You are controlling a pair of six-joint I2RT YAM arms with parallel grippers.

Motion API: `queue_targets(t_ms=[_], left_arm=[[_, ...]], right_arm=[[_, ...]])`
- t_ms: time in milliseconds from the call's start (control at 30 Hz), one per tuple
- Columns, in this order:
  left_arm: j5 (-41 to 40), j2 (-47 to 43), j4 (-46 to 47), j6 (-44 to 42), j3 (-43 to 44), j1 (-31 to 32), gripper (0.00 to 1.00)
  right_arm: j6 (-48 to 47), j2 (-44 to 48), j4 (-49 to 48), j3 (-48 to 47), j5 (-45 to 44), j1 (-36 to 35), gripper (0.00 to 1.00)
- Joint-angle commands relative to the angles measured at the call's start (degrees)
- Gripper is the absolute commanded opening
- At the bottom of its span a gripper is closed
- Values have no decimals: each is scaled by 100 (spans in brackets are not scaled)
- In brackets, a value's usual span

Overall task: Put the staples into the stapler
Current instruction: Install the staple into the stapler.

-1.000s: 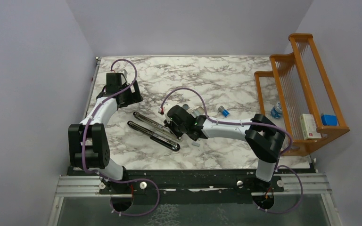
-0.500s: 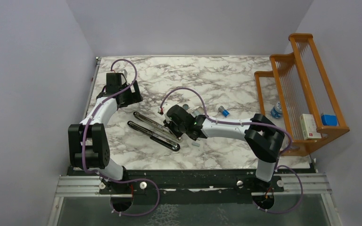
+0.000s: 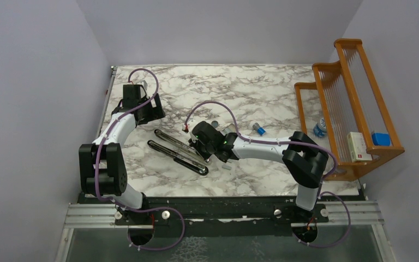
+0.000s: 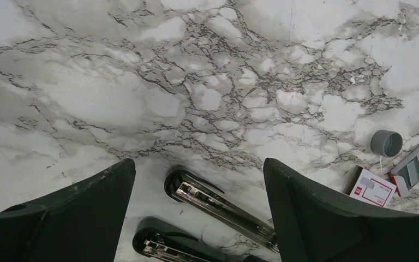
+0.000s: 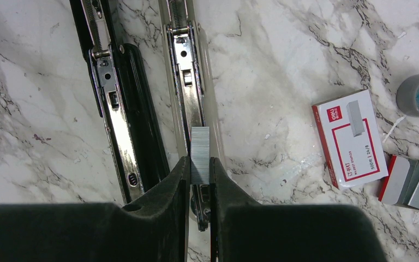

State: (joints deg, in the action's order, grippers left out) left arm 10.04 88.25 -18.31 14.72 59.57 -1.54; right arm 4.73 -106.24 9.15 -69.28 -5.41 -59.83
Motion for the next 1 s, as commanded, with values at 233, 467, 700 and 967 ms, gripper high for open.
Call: queue_targets(t_ms=[233,467,700,967], left_arm=[[121,-13,77,-48,101,-39,90],[121,-25,74,-48,96,-39,90],[121,-25,76,-57,94,-39,90],[129,-28,74,-57,95,-39,90]], right_arm=[[260,-126,291,-174,-458,-37,1],[265,-143,298,-190,-414,-37,1],[207,-58,167,-111,-321,-35,1],[37,270,-374,203,126,-37,1]])
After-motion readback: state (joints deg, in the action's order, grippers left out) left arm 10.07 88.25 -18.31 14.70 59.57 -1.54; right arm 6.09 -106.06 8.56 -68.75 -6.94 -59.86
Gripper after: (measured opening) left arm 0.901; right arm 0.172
